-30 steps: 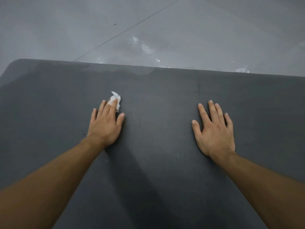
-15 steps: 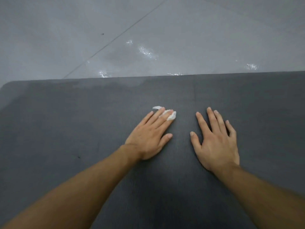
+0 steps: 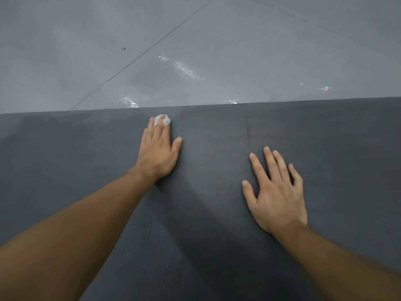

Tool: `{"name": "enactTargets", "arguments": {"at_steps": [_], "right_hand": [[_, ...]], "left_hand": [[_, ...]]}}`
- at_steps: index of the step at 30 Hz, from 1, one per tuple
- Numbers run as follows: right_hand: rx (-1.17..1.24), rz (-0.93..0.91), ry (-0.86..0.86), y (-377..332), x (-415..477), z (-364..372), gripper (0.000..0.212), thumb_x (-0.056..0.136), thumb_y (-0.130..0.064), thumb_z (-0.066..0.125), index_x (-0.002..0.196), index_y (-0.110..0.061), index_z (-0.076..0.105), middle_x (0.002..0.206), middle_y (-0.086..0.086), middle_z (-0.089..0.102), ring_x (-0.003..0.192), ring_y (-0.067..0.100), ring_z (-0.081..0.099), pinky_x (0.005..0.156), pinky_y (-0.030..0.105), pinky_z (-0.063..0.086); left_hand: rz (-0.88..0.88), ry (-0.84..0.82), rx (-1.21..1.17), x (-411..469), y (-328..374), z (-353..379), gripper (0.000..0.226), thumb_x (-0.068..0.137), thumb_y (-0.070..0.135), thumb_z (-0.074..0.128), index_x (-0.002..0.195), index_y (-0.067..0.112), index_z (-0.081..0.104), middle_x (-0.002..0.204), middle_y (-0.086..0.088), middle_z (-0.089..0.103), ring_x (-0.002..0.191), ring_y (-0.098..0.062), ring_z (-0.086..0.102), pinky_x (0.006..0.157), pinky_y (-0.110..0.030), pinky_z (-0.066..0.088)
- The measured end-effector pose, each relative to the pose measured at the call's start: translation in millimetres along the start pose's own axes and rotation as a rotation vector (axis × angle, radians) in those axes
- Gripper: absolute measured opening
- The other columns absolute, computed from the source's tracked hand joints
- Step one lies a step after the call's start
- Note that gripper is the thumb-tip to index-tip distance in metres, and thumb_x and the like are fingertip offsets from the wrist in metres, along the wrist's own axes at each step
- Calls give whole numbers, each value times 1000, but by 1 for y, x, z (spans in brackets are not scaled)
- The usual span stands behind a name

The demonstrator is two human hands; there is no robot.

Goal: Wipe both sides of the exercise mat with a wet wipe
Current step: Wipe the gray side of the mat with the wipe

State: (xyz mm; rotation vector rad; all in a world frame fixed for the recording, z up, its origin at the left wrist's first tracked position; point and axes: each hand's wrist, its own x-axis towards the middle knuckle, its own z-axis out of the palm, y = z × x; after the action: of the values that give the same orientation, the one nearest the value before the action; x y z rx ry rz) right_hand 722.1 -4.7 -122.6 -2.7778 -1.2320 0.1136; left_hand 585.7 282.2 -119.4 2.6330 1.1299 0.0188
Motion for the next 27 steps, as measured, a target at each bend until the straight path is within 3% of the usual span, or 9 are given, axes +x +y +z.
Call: {"name": "enactTargets", "arguments": {"at_steps": [7,9,12,16,20,23,27], "right_hand": [[-10,3,-15,1,1,0,71,100,-61,25,164,-31,25,173,4,16,161,20,9,126,51,18],[-9,3,-10,0,1,0,71,100,-61,26,164,-31,26,173,4,17,160,21,10,126,51,18],[-4,10,-1,-2,1,0,70,99,-59,28,163,-31,29,172,4,20,160,21,13,126,51,19],[-5,7,6,-2,1,-1,70,99,-59,27,163,-30,30,172,5,21,160,21,13,126,51,20],[-16,0,-12,-1,2,0,71,100,-60,25,164,-30,27,173,5,18,160,21,11,126,51,20],[-20,1,-19,0,2,0,71,100,-60,25,164,-30,26,173,4,18,160,21,11,126,51,20],[-21,5,-21,0,2,0,72,99,-60,26,164,-30,26,173,4,19,160,21,11,126,51,20]], "left_hand": [[433,-104,130,-11,24,6,73,105,56,20,164,13,19,172,0,15,160,-21,-2,130,-39,8],[371,-97,115,2,18,2,71,104,55,20,164,17,18,171,2,17,160,-20,2,129,-42,11],[118,-22,58,33,4,-6,67,104,50,25,161,16,27,167,-4,26,157,-25,17,127,-48,14],[-172,-23,27,51,-14,-18,64,109,44,30,163,11,20,170,-8,16,159,-23,8,128,-47,6],[-65,-2,-34,53,12,-8,70,107,45,35,161,3,21,167,-13,21,156,-29,13,128,-46,12],[-35,-17,-42,47,39,4,78,105,53,34,163,4,12,170,-10,14,158,-28,3,129,-43,4],[245,-96,28,41,49,5,78,106,55,29,164,5,11,172,-9,10,160,-24,-3,130,-38,1]]}}
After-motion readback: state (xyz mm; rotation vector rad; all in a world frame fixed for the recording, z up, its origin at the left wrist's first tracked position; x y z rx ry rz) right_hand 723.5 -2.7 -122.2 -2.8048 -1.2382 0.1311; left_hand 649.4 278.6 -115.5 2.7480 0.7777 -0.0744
